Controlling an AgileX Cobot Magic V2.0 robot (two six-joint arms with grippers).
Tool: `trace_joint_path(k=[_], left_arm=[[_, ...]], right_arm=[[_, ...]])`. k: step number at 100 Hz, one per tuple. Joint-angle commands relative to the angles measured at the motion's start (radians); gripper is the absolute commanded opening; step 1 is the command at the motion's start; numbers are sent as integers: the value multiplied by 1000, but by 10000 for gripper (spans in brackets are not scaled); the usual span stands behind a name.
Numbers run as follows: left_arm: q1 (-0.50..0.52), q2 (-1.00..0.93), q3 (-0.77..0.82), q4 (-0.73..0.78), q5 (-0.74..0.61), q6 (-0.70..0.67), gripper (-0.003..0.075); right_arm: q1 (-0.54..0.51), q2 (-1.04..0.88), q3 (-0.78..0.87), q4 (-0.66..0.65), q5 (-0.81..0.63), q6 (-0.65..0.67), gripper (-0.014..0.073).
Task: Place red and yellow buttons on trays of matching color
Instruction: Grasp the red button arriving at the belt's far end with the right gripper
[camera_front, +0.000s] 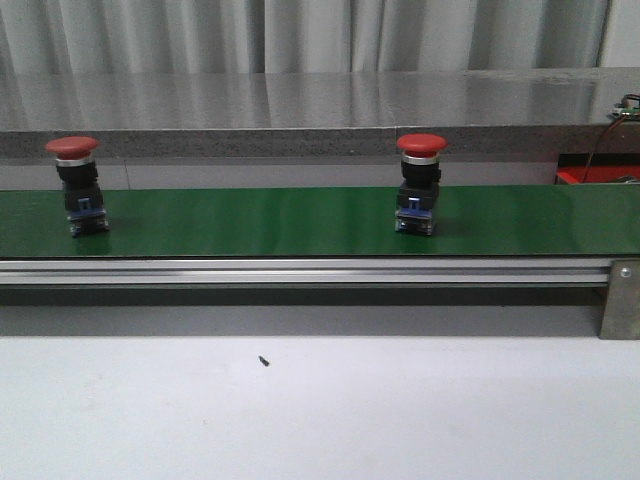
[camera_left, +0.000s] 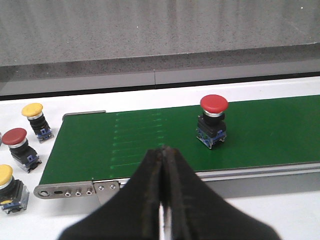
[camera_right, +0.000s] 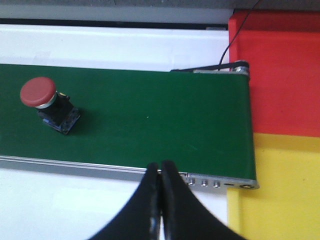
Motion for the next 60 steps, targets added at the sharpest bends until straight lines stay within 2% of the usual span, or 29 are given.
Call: trace_joint_path(k=[1, 11, 18, 25, 37, 42, 60], left_arm=[[-9, 4, -26, -11, -71, -8, -20], [-9, 4, -26, -11, -71, -8, -20], [-9, 4, -26, -11, -71, -8, -20], [-9, 4, -26, -11, -71, -8, -20], [-9, 4, -26, -11, -71, -8, -20], [-9, 4, -26, -11, -71, -8, -20], [-9, 4, -26, -11, -72, -8, -20]], right_arm=[[1, 45, -38, 44, -71, 3, -68], [1, 92, -38, 47, -44, 0, -53], [1, 114, -38, 47, -30, -6, 20], [1, 123, -38, 47, -14, -13, 176], [1, 121, -38, 47, -9, -12, 572], [1, 121, -38, 47, -13, -12, 672], [1, 141, -71, 47, -23, -12, 624]])
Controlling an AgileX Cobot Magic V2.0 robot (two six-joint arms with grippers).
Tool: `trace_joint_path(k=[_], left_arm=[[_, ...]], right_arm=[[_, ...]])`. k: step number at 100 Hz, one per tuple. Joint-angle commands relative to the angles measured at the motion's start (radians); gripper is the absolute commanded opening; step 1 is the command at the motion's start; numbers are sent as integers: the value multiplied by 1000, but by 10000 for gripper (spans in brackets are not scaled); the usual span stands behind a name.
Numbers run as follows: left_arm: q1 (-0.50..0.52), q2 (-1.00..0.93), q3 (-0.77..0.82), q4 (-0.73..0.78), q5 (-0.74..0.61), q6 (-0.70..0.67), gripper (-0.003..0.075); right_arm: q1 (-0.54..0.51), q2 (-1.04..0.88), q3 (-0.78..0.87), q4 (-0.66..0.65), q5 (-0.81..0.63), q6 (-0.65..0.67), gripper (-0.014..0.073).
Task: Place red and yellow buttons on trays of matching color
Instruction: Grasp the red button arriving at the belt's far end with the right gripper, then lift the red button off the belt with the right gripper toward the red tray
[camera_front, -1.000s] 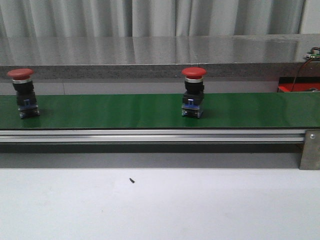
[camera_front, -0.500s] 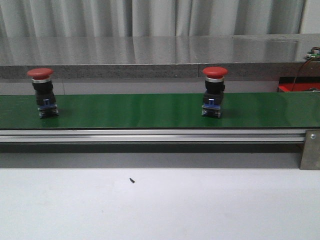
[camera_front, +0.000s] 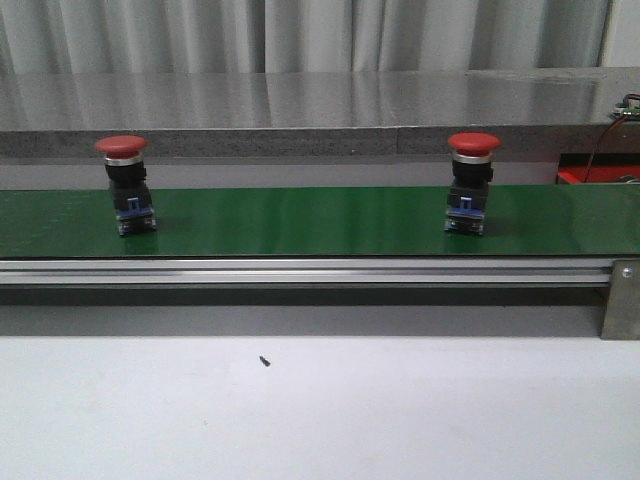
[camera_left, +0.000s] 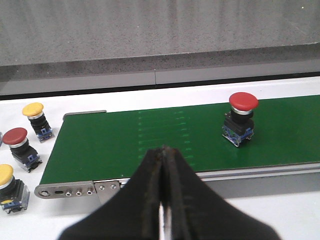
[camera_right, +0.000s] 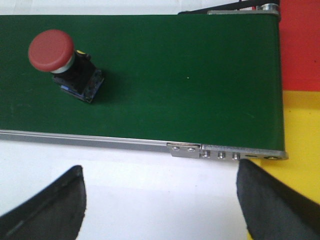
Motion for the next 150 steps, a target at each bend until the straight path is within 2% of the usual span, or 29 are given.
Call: trace_joint_path(k=[1, 25, 50, 97, 107, 119, 126, 131, 150], left_arm=[[-9, 4, -26, -11, -72, -8, -20], [-9, 4, -26, -11, -72, -8, -19], [-9, 4, -26, -11, -72, -8, -20], [-9, 4, -26, -11, -72, -8, -20], [-9, 4, -26, -11, -72, -8, -20], [-9, 4, -26, -11, -70, -8, -20], [-9, 4, -26, -11, -70, -8, -20], [-9, 4, -26, -11, -70, -8, -20], [-9, 4, -26, -11, -70, -8, -20]], right_arm=[[1, 10, -68, 5, -54, -9, 624], [17, 203, -288, 13, 76, -53, 624], [62, 384, -458, 13, 101, -60, 624], [62, 569, -488, 12, 101, -60, 620], [59, 596, -488, 12, 111, -60, 538], [46, 599, -488, 12, 124, -59, 287], [36, 597, -498, 12, 139, -59, 183], [25, 597, -513, 12, 160, -59, 159], [-43, 589, -629, -1, 235, -61, 162]])
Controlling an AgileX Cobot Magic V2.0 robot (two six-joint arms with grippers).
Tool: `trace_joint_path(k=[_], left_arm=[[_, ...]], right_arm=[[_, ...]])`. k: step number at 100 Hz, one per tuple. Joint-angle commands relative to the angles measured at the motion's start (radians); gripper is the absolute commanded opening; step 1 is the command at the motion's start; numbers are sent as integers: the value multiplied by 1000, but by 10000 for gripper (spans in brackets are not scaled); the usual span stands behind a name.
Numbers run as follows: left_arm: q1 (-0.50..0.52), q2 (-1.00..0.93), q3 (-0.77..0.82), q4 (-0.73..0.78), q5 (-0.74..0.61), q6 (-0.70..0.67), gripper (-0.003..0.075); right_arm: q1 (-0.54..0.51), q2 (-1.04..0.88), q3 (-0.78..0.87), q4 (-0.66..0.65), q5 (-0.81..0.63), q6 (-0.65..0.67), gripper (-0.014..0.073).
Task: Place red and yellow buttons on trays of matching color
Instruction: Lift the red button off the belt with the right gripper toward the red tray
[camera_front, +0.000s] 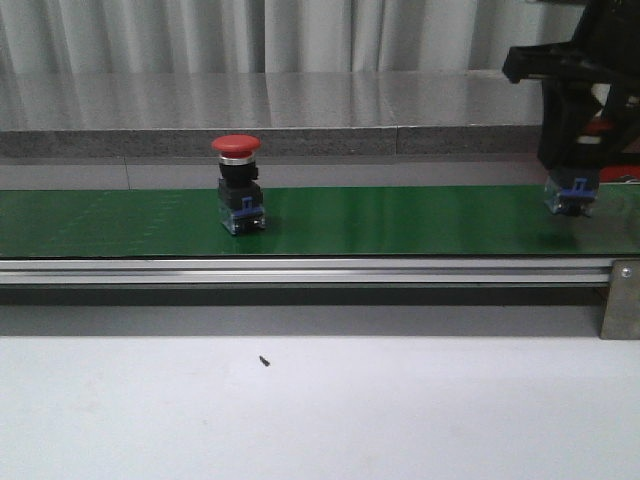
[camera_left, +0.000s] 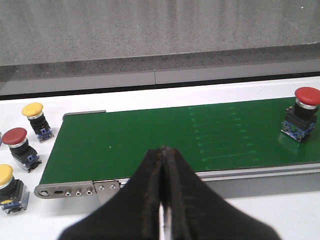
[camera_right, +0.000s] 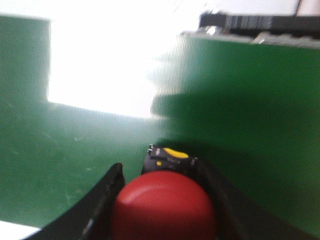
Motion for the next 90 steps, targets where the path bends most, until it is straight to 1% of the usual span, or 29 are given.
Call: trace_joint_path(k=[1, 13, 28, 45, 66, 78, 90], left_arm=[[-9, 4, -26, -9, -70, -8, -19], [-9, 4, -26, -9, -69, -8, -20], [-9, 4, -26, -9, -69, -8, -20], [-9, 4, -26, -9, -69, -8, -20], [-9, 4, -26, -9, -69, -8, -20], [-9, 4, -26, -7, -69, -8, -20], [-9, 4, -26, -7, -69, -8, -20]], right_arm=[[-45, -50, -92, -8, 6, -12, 162], [-142, -39, -174, -11, 39, -36, 162], [-290, 14, -246, -9, 34, -57, 162], [-391, 109, -312, 14, 27, -98, 162], [-408, 247, -381, 19, 8, -126, 162], [-406, 307, -397, 30, -40, -128, 162], [-406, 348, -401, 41, -49, -128, 162]])
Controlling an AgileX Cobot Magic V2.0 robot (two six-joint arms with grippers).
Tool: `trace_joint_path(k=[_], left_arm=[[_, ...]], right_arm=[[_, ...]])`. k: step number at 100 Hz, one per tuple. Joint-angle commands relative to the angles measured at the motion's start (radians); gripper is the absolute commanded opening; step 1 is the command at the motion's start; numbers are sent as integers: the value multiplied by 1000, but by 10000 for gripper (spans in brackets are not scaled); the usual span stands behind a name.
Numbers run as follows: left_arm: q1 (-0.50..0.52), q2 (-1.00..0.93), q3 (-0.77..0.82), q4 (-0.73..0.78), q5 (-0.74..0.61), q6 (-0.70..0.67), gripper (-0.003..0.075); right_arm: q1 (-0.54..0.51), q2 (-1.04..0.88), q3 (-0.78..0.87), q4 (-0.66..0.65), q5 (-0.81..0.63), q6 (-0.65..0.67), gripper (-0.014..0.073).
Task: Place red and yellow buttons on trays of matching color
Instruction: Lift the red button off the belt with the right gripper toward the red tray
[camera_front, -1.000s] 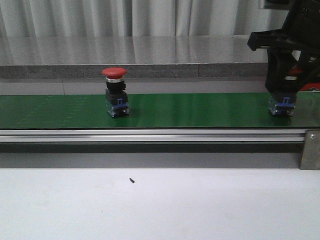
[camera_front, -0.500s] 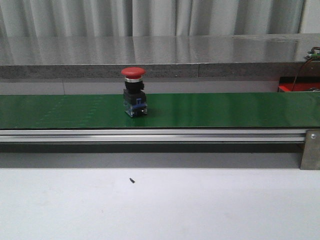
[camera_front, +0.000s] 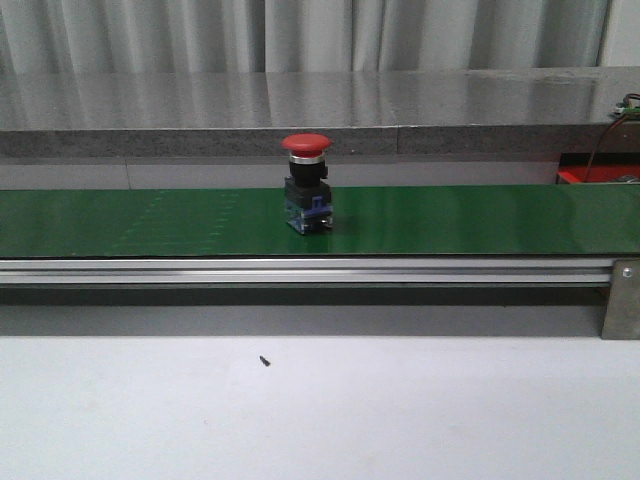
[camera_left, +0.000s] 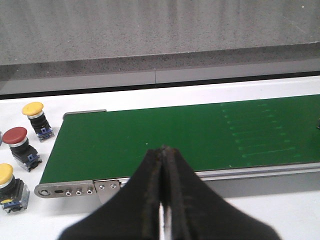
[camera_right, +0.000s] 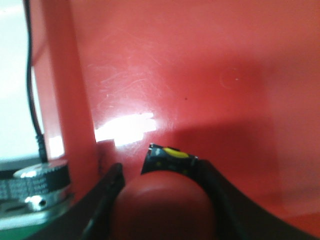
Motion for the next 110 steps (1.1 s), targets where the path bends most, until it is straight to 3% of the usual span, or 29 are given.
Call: trace_joint_path(k=[1, 23, 42, 52, 70, 89, 110], left_arm=[[-9, 4, -26, -7, -70, -8, -20], [-9, 4, -26, -7, -70, -8, -20], [-9, 4, -26, -7, -70, -8, -20], [-9, 4, -26, -7, -70, -8, -20], [-9, 4, -26, -7, -70, -8, -20], [-9, 4, -26, -7, -70, -8, -20], [-9, 4, -26, -7, -66, -8, -20]], right_arm=[[0, -36, -37, 14, -46, -12, 162], [1, 0, -37, 14, -21, -12, 204], [1, -14, -37, 14, -16, -12, 497], [1, -38, -38, 14, -12, -17, 575], [1, -134, -40, 17, 32, -64, 578], [28, -256, -21, 105, 143, -175, 578], [35, -431, 164, 207, 136, -246, 578]])
